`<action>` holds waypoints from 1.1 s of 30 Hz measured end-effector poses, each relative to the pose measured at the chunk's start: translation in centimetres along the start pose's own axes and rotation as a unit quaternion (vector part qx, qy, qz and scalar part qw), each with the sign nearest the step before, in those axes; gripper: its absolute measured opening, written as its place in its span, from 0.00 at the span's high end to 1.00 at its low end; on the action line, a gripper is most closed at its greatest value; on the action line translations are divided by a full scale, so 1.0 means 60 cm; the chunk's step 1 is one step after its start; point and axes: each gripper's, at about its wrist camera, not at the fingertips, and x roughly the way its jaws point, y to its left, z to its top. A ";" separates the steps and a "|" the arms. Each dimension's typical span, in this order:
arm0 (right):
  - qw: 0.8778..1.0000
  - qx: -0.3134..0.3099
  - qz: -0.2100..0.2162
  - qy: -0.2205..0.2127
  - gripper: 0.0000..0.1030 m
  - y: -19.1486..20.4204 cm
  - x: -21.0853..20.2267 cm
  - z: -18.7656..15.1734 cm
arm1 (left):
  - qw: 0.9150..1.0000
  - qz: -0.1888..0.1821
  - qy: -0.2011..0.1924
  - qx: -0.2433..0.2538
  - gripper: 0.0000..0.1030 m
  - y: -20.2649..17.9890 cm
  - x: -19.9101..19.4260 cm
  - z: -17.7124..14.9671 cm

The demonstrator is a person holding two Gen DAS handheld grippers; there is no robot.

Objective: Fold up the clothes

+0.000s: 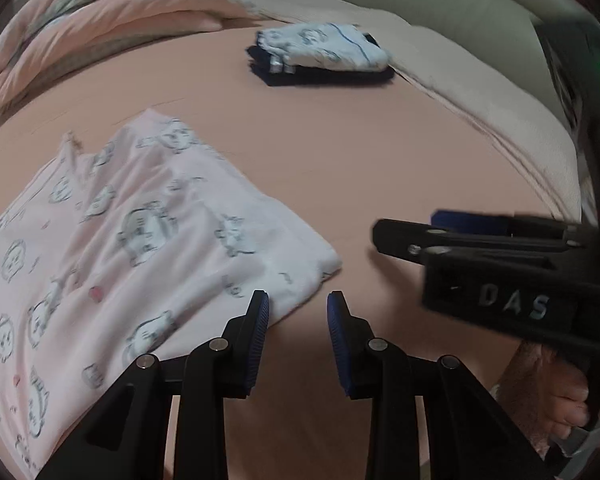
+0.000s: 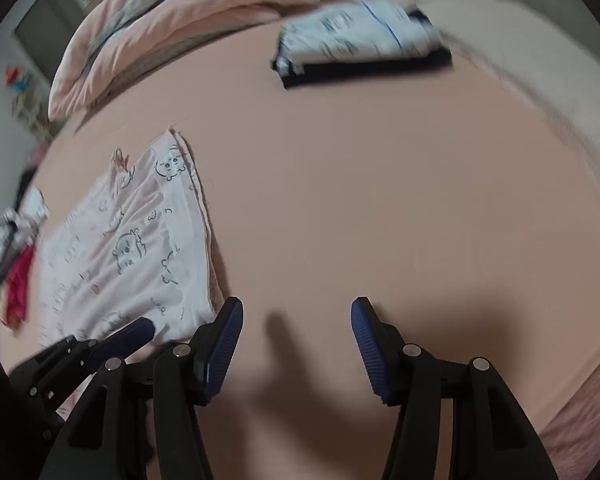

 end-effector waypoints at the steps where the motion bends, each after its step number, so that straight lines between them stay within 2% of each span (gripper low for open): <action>1: 1.000 -0.005 -0.007 0.002 0.46 0.002 0.003 0.000 | 1.000 0.005 0.001 0.011 0.73 -0.005 0.006 0.000; 4: 1.000 0.016 -0.004 0.019 0.46 -0.011 0.013 -0.004 | 0.999 0.017 -0.013 0.049 0.74 -0.013 0.028 0.006; 5: 0.999 0.026 0.003 0.023 0.46 -0.016 0.015 -0.005 | 0.999 0.013 -0.013 0.040 0.88 -0.005 0.030 0.008; 6: 0.999 0.034 0.012 0.026 0.46 -0.020 0.017 -0.005 | 0.999 0.008 -0.013 0.030 0.95 0.003 0.030 0.011; 8: 0.999 0.035 0.015 0.026 0.46 -0.024 0.015 -0.009 | 0.999 -0.038 -0.021 -0.028 0.96 0.039 0.012 0.021; 9: 0.999 0.031 0.015 0.024 0.46 -0.024 0.013 -0.012 | 0.997 -0.048 -0.036 -0.053 0.96 0.061 -0.010 0.023; 14: 0.999 0.001 0.045 0.015 0.46 0.008 0.004 0.008 | 0.983 -0.056 -0.110 -0.134 0.96 0.196 -0.137 0.015; 19: 0.995 -0.079 0.052 -0.022 0.45 0.112 -0.003 0.095 | 0.964 -0.044 -0.162 -0.208 0.96 0.353 -0.227 -0.016; 24: 0.983 -0.171 0.054 -0.043 0.45 0.251 0.038 0.186 | 0.951 -0.010 -0.165 -0.263 0.96 0.485 -0.253 -0.063; 26: 0.979 -0.194 0.047 -0.046 0.45 0.296 0.066 0.217 | 0.948 -0.001 -0.159 -0.276 0.96 0.522 -0.256 -0.077; 28: 0.978 -0.203 0.045 -0.035 0.45 0.333 0.096 0.241 | 0.945 -0.005 -0.152 -0.288 0.96 0.553 -0.254 -0.089; 30: 0.975 -0.217 0.053 -0.023 0.45 0.370 0.131 0.259 | 0.947 -0.016 -0.129 -0.295 0.96 0.576 -0.234 -0.092; 32: 0.968 -0.243 0.052 -0.013 0.45 0.407 0.169 0.267 | 0.948 -0.003 -0.113 -0.298 0.97 0.590 -0.221 -0.108; 33: 0.964 -0.261 0.048 -0.009 0.45 0.425 0.185 0.267 | 0.947 -0.012 -0.108 -0.303 0.96 0.597 -0.205 -0.117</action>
